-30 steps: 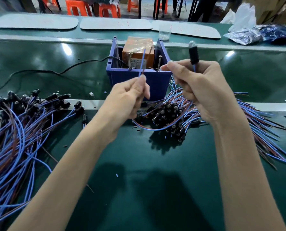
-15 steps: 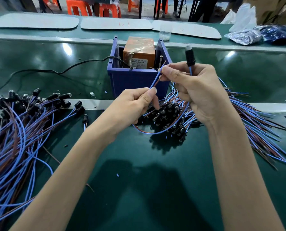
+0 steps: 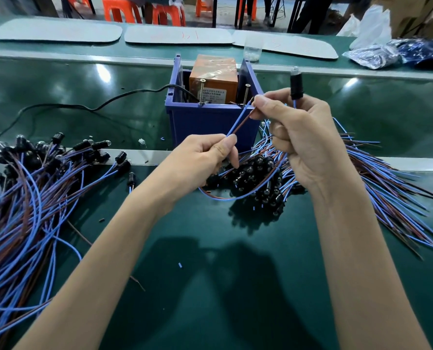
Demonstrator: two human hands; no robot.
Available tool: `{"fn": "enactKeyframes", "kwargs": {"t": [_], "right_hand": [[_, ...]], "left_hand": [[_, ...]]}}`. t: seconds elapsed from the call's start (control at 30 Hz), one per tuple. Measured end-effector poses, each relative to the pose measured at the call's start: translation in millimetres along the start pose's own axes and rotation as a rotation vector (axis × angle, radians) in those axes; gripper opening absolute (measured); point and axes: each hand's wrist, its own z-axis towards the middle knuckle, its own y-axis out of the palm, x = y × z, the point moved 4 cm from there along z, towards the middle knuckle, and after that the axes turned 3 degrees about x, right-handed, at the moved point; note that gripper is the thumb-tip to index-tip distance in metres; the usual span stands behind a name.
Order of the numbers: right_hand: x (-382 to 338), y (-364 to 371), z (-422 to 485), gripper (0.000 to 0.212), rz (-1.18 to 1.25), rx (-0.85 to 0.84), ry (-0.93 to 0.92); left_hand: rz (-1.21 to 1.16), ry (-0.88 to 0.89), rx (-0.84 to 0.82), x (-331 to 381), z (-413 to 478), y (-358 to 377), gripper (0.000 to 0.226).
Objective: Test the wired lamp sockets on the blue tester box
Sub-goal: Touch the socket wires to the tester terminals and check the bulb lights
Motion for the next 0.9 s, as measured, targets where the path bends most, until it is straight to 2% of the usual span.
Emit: {"fn": "enactKeyframes", "kwargs": {"t": [0.1,0.17,0.4,0.57,0.77,0.9], "right_hand": [[1,-1,1,0.005,-0.041,-0.010,0.023],[1,-1,0,0.011,-0.082,-0.040,0.040],[9,18,-9,0.008,-0.173,-0.219,0.035],[15,17,-7,0.007,-0.197,-0.181,0.074],[16,21,-7,0.003,-0.129,-0.150,0.073],[15,23,-6,0.015,-0.149,-0.127,0.063]], "left_hand": [[-0.069,-0.002,0.035,3,0,-1,0.042],[-0.146,-0.007,0.067,5,0,0,0.041],[-0.325,-0.044,0.092,8,-3,16,0.034],[-0.430,-0.008,0.272,7,-3,14,0.034],[-0.348,0.005,0.359,3,-2,15,0.033],[-0.395,0.024,0.373,0,0,14,0.029]]}}
